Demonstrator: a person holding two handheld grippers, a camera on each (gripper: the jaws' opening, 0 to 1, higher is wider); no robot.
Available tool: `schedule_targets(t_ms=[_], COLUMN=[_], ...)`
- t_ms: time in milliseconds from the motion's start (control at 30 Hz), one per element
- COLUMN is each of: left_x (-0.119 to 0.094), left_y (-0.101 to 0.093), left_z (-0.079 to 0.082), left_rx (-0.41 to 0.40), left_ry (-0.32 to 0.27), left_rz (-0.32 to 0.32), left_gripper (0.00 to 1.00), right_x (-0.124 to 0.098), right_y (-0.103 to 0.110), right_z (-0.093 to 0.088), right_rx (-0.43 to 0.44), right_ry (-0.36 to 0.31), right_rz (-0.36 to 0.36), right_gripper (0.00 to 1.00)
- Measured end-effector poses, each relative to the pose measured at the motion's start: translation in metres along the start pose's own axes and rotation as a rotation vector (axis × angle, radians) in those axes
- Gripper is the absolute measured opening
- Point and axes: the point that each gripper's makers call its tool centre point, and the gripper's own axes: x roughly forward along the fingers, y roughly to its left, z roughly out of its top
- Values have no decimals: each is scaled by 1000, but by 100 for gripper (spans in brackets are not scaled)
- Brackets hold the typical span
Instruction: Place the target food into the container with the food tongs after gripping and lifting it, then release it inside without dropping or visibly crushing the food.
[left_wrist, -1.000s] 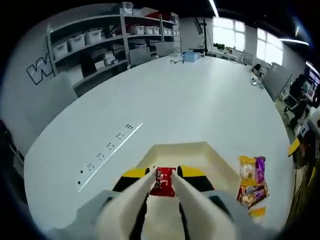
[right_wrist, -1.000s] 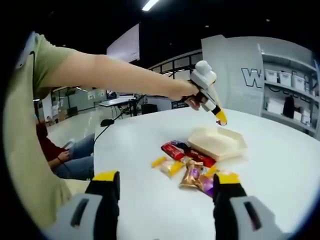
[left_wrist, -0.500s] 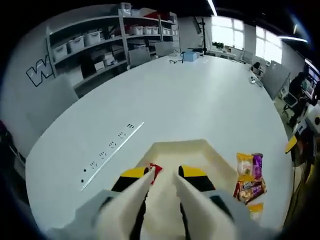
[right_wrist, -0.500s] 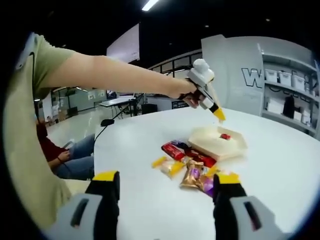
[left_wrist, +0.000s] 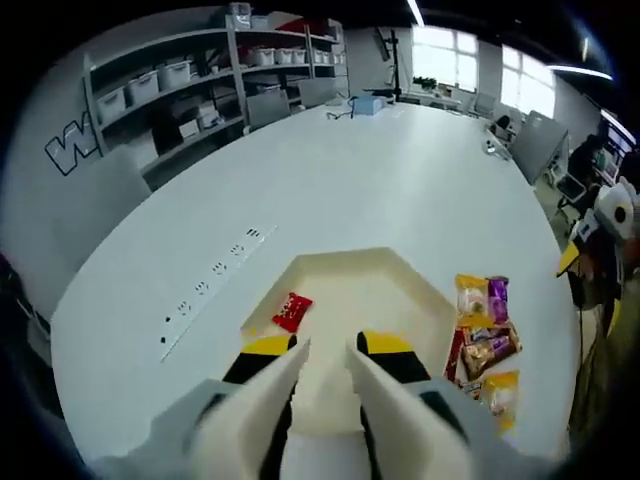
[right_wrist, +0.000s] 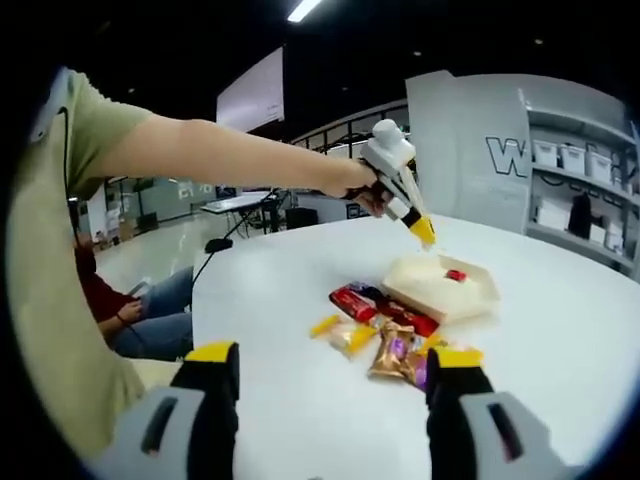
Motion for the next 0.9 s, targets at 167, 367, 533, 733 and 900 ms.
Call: schedule_targets(t_ms=[167,367,533,733,900], left_x=[-6,-13,-17,-28,-30], left_y=[-18,-50,-81,-115,-131], left_z=[-4,-4,-12,-14,-30], left_rx=[28,45,99,118,144], left_ry=[-1,-20,0,-28,0], left_rz=[-39,-108,-163,-222,-241], left_gripper=[23,23,23,23,23], right_x=[-1,-2,-3,-4,-4], right_y=[0,1,0,1,1], right_z=[-2,-2,-2,-3,-3], right_rx=[0,1,0,-1,-4], right_ry=[4,6,8,11,14], right_rz=[-1,-2,-5,-7,-7], right_gripper=[75,75,75,75,75])
